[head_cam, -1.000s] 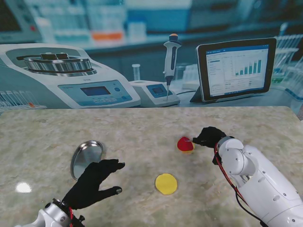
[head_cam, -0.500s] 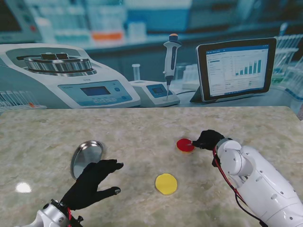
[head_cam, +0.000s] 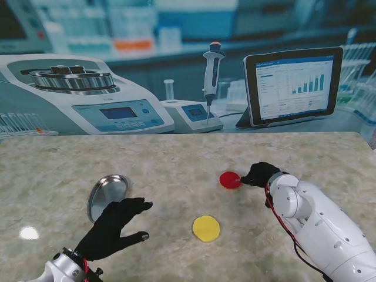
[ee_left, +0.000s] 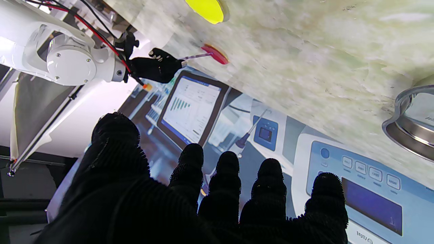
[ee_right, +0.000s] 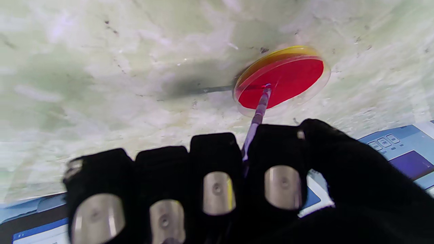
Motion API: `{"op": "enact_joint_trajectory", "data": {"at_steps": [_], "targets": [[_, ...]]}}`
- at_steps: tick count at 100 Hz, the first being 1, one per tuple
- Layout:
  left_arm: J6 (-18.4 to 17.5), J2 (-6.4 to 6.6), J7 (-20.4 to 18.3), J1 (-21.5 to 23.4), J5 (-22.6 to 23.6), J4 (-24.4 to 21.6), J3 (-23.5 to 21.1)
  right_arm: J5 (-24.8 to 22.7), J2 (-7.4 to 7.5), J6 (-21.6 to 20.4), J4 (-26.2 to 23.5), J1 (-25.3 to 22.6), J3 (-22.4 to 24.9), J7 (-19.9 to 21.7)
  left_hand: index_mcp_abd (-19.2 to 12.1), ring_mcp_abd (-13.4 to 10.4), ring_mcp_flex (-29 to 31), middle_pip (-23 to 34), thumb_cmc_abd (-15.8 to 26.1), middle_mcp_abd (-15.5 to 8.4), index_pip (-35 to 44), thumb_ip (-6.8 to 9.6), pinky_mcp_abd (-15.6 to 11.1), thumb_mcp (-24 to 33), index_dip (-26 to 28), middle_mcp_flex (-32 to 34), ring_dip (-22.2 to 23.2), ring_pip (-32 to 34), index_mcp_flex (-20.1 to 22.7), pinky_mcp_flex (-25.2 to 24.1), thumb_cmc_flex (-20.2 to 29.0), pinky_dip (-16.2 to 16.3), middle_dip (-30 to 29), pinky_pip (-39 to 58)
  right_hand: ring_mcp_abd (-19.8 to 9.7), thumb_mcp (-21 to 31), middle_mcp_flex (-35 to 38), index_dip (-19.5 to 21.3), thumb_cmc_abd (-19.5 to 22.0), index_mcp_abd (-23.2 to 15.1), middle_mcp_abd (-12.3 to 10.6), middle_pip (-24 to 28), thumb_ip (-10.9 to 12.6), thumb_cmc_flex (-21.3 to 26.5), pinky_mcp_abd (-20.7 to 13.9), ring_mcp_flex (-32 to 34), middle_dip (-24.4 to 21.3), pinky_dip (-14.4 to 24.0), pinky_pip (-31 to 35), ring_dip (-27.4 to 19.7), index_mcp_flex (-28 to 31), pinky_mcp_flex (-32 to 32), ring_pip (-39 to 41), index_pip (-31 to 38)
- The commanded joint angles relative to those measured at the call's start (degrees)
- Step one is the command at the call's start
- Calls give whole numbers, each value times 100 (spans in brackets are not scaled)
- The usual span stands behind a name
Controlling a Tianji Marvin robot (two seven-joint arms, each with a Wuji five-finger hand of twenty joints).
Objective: Line a culture dish with filter paper and press it flat with a glass rod
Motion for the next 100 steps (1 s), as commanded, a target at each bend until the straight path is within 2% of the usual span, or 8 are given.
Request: {"op": "enact_joint_trajectory", "data": {"at_steps": [1, 16, 34, 66, 100], "targets": [[1, -4, -9, 19, -8, 0, -1, 9, -1, 18, 71, -56, 8, -26, 97, -196, -154, -100, 134, 1, -186, 171, -163, -118, -75, -177, -88, -83, 4, -79, 79, -135, -78, -265, -438, -23, 348, 4, 0, 543, -246, 818, 95, -109, -131, 233, 37, -47, 1746, 118, 396, 249, 674, 350], [10, -3, -4, 4, 1, 12, 7, 73, -45, -82, 148, -60, 57, -271, 91, -196, -147, -99, 130, 1, -190, 171, -159, -120, -77, -176, -88, -82, 9, -81, 80, -139, -78, -263, -433, -32, 349, 7, 3, 543, -246, 817, 85, -117, -136, 233, 39, -49, 1746, 109, 396, 242, 672, 349], [12, -1, -13, -4, 0, 17, 10, 246, -70, -155, -14, -152, 167, -311, 100, -195, -152, -100, 134, 5, -192, 171, -160, -119, -78, -175, -88, -84, 11, -81, 80, -142, -78, -261, -428, -12, 349, 9, -6, 543, -246, 817, 75, -127, -137, 232, 40, -51, 1746, 106, 396, 242, 678, 348], [-24, -10, 15, 13, -26, 22, -25, 182, -24, -250, -514, -523, 319, -99, 94, -199, -149, -104, 141, -2, -198, 171, -159, -121, -80, -176, -90, -84, 5, -82, 78, -149, -79, -260, -435, -18, 349, 11, 13, 542, -246, 816, 57, -118, -138, 231, 41, -51, 1746, 111, 397, 242, 683, 347], [-29, -9, 11, 25, -20, 15, -28, 81, 0, -131, -310, -419, 188, -18, 88, -202, -145, -105, 133, -4, -201, 171, -161, -120, -81, -177, -90, -82, 7, -81, 88, -155, -79, -259, -442, -55, 349, 11, 22, 544, -246, 816, 54, -98, -138, 232, 41, -51, 1746, 109, 396, 242, 681, 343]]}}
